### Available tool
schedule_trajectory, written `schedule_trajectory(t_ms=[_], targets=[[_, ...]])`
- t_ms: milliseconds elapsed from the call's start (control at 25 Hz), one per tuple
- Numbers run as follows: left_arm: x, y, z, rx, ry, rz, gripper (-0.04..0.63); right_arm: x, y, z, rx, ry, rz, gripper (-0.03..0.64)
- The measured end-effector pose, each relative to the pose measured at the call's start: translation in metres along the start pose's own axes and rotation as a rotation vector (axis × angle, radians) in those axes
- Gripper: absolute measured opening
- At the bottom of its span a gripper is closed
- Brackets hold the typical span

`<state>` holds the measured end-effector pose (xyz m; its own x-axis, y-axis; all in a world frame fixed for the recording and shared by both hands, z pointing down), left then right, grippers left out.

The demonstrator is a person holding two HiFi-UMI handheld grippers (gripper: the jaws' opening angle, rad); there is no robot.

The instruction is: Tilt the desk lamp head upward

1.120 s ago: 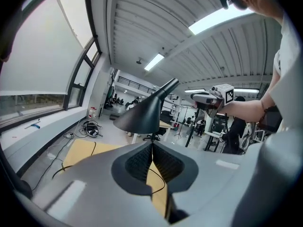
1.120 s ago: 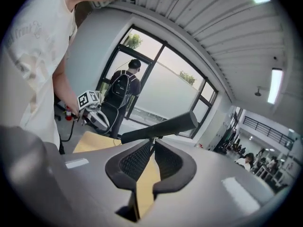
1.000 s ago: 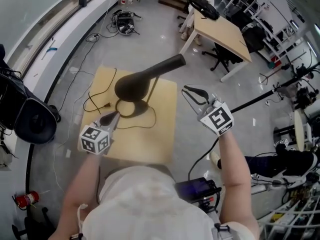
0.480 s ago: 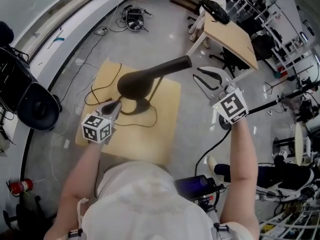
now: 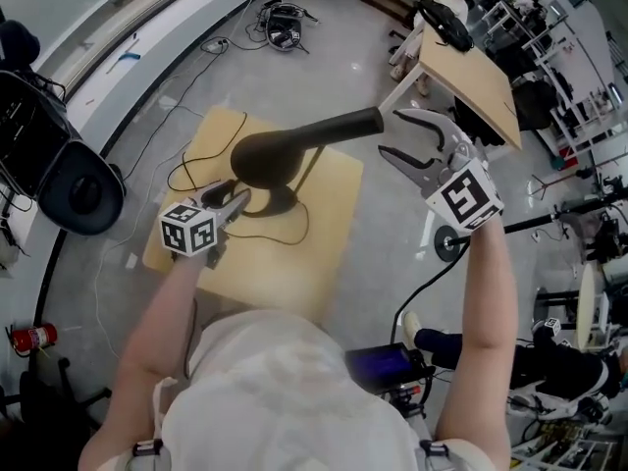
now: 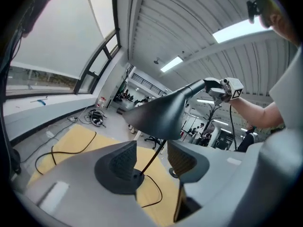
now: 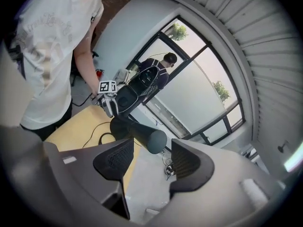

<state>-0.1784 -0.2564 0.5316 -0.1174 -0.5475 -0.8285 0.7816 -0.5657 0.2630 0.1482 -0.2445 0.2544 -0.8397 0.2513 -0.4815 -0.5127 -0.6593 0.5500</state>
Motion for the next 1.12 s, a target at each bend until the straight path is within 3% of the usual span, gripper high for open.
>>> schedule_trajectory(t_ms=[80, 280, 440, 560, 800, 1120], targets=[[0.002, 0.002, 0.006, -0.014, -0.036, 0.010, 0.235, 0.005, 0.009, -0.002, 0.021, -0.090, 0.043, 0.276], [0.006, 0.006, 0.011, -0.038, -0.072, -0.010, 0.259, 0.009, 0.029, -0.005, 0.097, -0.245, 0.115, 0.308], [0.006, 0.009, 0.012, -0.095, -0.117, -0.010, 0.282, 0.009, 0.040, -0.009, 0.166, -0.286, 0.160, 0.324], [0.009, 0.009, 0.009, -0.128, -0.107, -0.009, 0.291, 0.014, 0.046, -0.010, 0.182, -0.329, 0.178, 0.316], [0.015, 0.016, 0.010, -0.123, -0.100, -0.018, 0.291, 0.020, 0.052, -0.005, 0.177, -0.414, 0.187, 0.245], [0.016, 0.019, 0.007, -0.096, -0.074, -0.030, 0.293, 0.016, 0.051, -0.003, 0.171, -0.419, 0.193, 0.239]])
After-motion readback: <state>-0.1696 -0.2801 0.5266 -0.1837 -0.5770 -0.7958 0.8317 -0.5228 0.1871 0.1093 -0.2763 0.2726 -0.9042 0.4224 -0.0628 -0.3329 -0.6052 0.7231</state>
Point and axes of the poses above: the fingertips, and each gripper's own axes: y forward along the fingers, z to its left, x out of its top, the point moved 10 cm from there along -y, backward along the fingers, and after that the axes turned 2 degrees about z, right-handed, at the moved point
